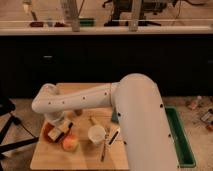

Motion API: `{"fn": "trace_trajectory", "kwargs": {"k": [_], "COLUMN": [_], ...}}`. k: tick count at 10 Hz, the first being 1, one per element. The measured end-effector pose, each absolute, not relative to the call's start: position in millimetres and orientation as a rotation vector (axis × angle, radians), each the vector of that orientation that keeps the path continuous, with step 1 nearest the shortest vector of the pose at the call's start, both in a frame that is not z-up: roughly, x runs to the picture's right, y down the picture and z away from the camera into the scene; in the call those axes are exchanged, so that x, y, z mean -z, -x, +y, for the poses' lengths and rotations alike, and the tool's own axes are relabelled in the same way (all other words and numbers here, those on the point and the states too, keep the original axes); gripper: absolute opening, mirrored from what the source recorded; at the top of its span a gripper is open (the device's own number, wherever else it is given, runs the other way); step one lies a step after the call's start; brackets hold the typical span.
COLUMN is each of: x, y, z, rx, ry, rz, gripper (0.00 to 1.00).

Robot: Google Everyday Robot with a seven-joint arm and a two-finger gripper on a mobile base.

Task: Wipe red bowl with eraser

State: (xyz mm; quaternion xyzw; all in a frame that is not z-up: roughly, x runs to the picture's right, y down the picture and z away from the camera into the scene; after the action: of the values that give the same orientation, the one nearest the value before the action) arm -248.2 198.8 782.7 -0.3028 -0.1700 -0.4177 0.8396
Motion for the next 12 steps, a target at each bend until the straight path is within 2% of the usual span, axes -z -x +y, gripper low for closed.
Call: {"fn": "trace_trajectory", "kwargs": {"k": [6,12], "x": [-802.3,-777.3], "y": [284.1,317.2], "z": [181.1,209.1], "rx": [0.902,1.014], "ry": [0.614,0.609], "rz": [-0.415,-0.518], "gripper": [0.00,0.00]}}
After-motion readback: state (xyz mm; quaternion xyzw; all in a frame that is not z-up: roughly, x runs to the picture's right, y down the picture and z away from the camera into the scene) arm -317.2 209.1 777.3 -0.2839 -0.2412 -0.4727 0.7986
